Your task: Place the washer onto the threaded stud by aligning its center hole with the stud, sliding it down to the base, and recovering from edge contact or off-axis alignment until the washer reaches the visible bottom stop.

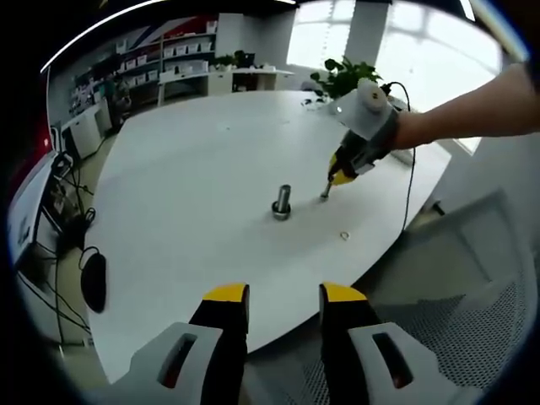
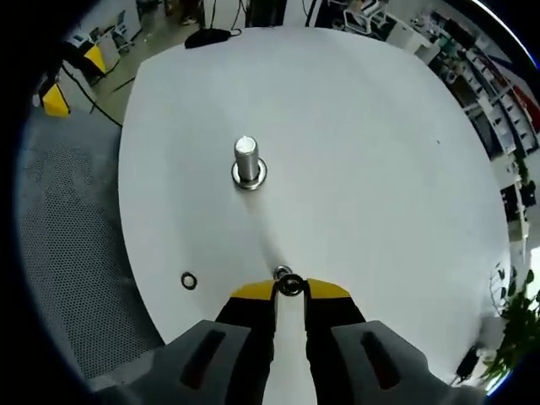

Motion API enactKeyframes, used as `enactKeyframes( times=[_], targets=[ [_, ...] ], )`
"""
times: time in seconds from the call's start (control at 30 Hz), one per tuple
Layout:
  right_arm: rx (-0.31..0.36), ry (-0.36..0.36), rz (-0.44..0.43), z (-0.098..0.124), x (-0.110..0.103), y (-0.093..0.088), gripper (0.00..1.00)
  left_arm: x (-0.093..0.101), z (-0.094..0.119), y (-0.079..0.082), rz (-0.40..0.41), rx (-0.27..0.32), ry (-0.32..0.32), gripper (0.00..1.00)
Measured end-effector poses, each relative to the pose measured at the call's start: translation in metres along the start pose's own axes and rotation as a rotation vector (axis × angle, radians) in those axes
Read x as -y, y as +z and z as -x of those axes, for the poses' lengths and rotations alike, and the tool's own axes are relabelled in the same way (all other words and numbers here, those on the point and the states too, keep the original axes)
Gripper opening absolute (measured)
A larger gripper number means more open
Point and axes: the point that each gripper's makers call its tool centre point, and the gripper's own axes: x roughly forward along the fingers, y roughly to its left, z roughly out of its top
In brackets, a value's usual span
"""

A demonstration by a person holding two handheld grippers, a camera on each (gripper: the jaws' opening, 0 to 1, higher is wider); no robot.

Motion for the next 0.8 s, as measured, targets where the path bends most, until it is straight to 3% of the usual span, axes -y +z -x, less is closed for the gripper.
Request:
enactKeyframes(
  times=[0.4,0.8],
  targets=[
    [-0.048,0.049,0.0,-0.028,-0.009,-0.009,0.14,-0.001,-0.001,-0.004,0.006,-0.021,0.005,0.31],
    [-0.053,0.081,-0.034,-0.032,-0.008,-0.011,0.15,-0.003,-0.002,-0.006,0.009,-0.032,0.01,0.31]
  ],
)
